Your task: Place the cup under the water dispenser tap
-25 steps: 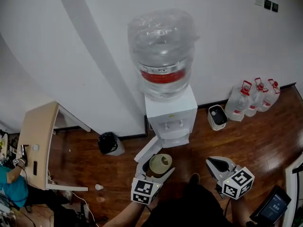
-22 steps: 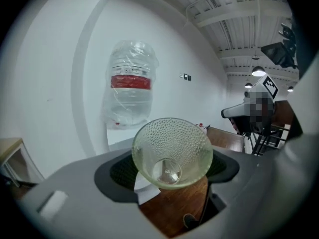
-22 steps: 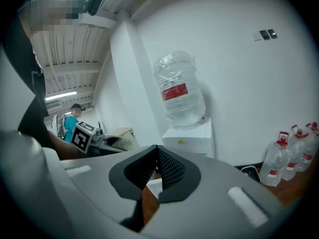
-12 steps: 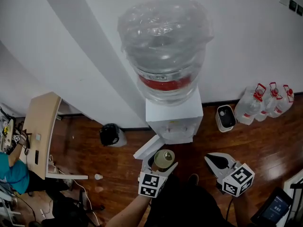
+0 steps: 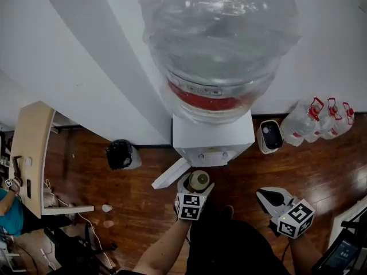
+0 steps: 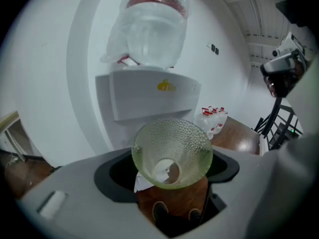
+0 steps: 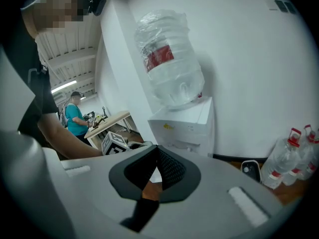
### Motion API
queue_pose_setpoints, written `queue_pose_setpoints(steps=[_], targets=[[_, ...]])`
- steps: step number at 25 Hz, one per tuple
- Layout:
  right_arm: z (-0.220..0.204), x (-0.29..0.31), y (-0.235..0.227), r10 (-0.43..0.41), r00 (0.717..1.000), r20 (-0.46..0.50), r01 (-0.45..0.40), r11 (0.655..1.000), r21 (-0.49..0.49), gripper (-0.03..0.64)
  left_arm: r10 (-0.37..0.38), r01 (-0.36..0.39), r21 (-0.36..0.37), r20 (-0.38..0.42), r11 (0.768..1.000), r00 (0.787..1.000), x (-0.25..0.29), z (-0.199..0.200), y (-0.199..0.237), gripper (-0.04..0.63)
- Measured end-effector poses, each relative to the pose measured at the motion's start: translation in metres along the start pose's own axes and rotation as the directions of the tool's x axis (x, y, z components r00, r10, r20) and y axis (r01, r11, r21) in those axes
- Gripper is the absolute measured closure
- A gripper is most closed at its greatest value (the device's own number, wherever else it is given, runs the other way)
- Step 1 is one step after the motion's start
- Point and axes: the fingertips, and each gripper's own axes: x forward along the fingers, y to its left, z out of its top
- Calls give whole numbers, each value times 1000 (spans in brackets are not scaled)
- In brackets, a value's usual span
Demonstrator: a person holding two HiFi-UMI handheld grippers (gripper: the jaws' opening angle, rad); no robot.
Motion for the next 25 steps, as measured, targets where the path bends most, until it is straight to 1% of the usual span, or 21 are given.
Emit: queue_pose_setpoints(steps=[3, 6, 9, 13, 18, 22, 25], targets=[[-3, 13, -19, -40, 999, -8, 40, 998, 50, 615, 9, -10, -20, -50, 1000, 999, 35, -25, 19, 106], [-15, 26, -33, -58, 998, -35, 60, 996, 62, 615, 26, -30, -45, -103, 999, 994, 70, -56, 33, 106], [-17, 37, -40, -57, 998, -35, 59, 995, 74, 615, 12, -19, -44, -150, 999, 989, 103, -87, 43, 106], [-16, 51, -56, -96, 995, -38, 99, 992, 81, 615, -6, -1, -39, -188, 999, 982, 138, -115, 55, 106], [-30, 61, -75, -122, 991, -61, 128, 987, 96, 615, 33, -38, -23, -183, 999, 983, 171, -125, 69, 106], [-41, 74, -83, -114, 990, -78, 121, 988, 91, 616, 46, -48, -15, -122, 999, 992, 190, -123, 73, 106], [-42, 82, -84, -96, 991, -93, 103, 991, 81, 615, 48, -47, 10, -108, 999, 993, 201, -126, 73, 106]])
